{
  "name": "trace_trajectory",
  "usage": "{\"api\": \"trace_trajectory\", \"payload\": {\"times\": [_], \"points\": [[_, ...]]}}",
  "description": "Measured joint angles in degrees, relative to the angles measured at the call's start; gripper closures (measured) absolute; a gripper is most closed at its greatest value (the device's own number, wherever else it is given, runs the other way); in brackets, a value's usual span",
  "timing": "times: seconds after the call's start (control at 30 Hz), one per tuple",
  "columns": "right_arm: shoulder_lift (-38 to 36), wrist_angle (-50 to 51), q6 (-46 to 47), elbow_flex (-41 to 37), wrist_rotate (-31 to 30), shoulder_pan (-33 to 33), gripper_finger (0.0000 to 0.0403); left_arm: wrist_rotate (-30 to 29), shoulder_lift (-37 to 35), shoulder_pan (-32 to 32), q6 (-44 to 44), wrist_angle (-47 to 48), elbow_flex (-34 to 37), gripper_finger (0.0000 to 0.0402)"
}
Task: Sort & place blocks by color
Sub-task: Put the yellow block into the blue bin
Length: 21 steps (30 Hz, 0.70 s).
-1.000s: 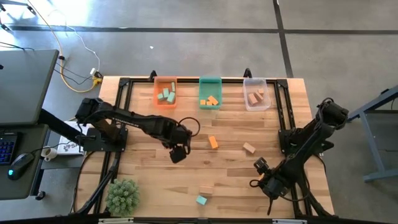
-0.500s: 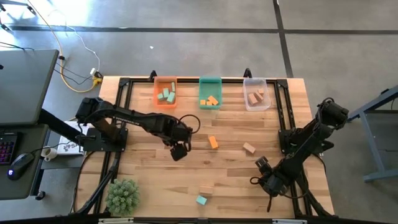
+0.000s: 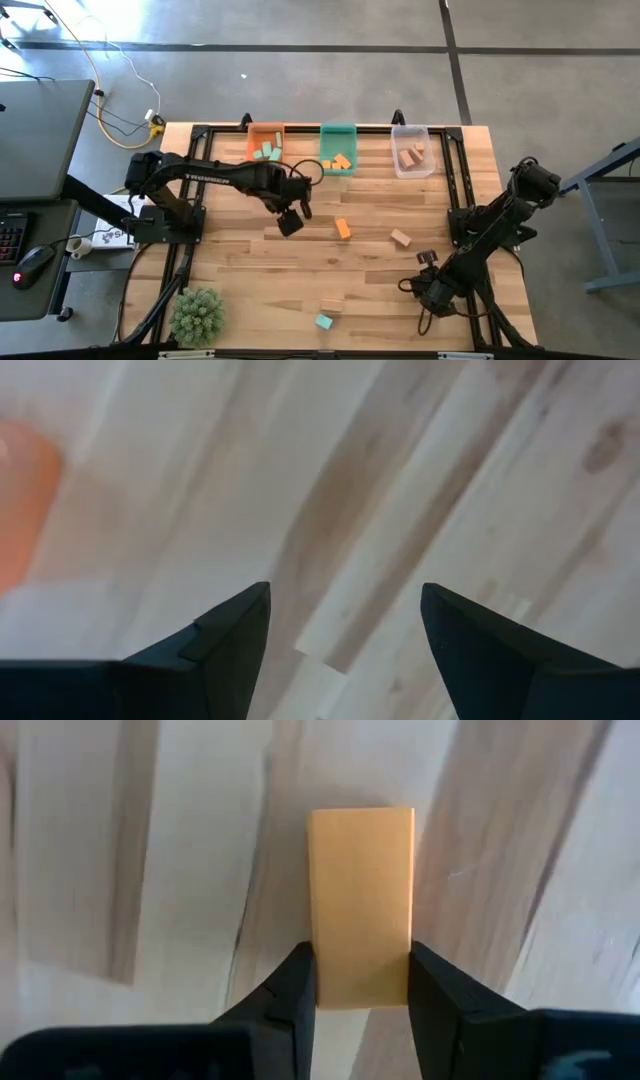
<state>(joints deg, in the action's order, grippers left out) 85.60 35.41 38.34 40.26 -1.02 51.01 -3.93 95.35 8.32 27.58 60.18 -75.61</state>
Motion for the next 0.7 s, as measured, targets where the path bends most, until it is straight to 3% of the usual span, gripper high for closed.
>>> {"api": "trace_trajectory", "payload": {"times": [0.17, 0.37, 0.7], "points": [[0.3, 1.3, 3.4, 2.5, -5.6, -3.6, 0.0311, 0.0, 0.0, 3.7, -4.4, -0.4, 0.0, 0.0156], [0.2, 1.6, 0.3, 6.1, -10.5, -11.9, 0.0311, -0.6, 0.0, 7.9, -9.9, -0.9, 0.0, 0.0154], [0.2, -1.5, -15.2, 9.1, -8.5, -31.5, 0.0311, -1.9, 0.0, 15.7, -21.8, -1.6, 0.0, 0.0155]]}}
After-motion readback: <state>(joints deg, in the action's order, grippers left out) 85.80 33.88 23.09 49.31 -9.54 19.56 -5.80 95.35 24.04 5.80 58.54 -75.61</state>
